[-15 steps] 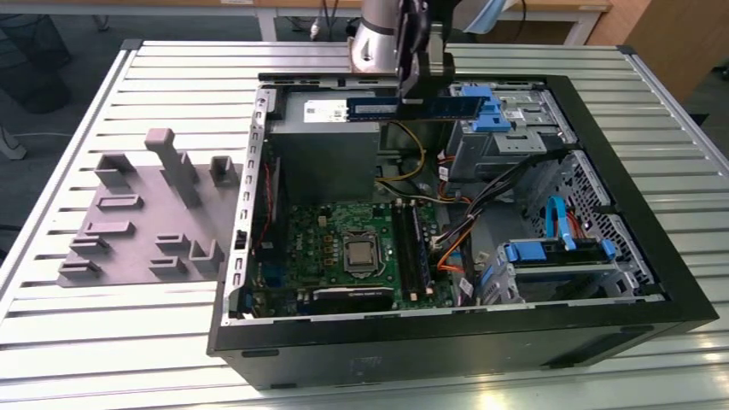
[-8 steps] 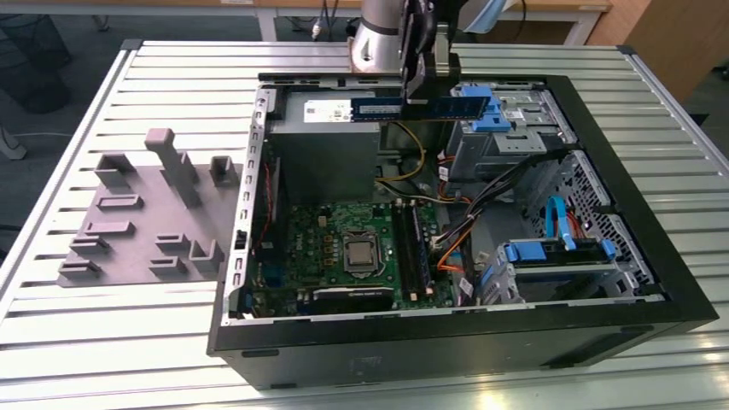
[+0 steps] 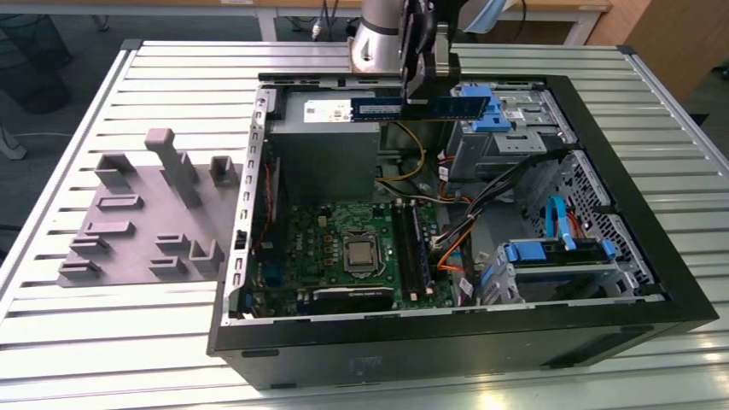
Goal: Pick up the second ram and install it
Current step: 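Insert the second ram into the second slot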
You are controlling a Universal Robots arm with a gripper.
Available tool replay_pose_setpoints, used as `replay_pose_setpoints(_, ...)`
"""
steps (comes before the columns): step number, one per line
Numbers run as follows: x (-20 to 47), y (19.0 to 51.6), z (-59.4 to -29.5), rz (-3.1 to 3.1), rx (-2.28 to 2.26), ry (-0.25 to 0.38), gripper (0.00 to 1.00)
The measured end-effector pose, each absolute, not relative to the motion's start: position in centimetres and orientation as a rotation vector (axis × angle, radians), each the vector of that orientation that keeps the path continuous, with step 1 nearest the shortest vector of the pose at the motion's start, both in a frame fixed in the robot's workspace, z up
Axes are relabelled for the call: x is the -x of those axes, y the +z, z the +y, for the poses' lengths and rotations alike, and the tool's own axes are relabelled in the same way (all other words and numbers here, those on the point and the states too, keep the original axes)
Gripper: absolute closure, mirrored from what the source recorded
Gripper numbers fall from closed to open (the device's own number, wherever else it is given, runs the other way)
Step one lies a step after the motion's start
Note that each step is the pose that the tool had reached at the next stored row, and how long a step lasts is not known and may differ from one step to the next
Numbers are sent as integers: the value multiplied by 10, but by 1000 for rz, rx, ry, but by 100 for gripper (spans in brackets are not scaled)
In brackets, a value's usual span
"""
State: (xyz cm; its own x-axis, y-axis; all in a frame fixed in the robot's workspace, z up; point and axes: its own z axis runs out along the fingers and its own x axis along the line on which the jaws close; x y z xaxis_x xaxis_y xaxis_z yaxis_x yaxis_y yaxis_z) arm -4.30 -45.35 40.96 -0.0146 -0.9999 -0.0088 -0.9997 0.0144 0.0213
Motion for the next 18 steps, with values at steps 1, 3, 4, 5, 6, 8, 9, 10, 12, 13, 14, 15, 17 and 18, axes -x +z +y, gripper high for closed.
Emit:
replay_pose_setpoints(1, 43, 410, -454, -2234, -2197, -33, 86)
replay_pose_setpoints(3, 43, 410, -454, -2240, -2191, -33, 86)
replay_pose_setpoints(4, 43, 410, -454, -2243, -2187, -33, 86)
replay_pose_setpoints(5, 43, 410, -454, -2247, -2183, -33, 86)
replay_pose_setpoints(6, 43, 410, -454, -2252, -2178, -34, 86)
replay_pose_setpoints(8, 43, 410, -454, -2264, -2165, -34, 86)
replay_pose_setpoints(9, 43, 410, -454, -2272, -2157, -34, 86)
replay_pose_setpoints(10, 43, 410, -454, -2282, -2147, -34, 86)
replay_pose_setpoints(12, 43, 409, -454, -2305, -2123, -34, 86)
replay_pose_setpoints(13, 43, 409, -454, -2317, -2110, -34, 86)
replay_pose_setpoints(14, 43, 409, -454, -2330, -2096, -34, 86)
replay_pose_setpoints(15, 43, 409, -454, -2342, -2082, -34, 86)
replay_pose_setpoints(17, 43, 409, -454, -2367, -2054, -34, 86)
replay_pose_setpoints(18, 43, 409, -454, -2379, -2040, -34, 86)
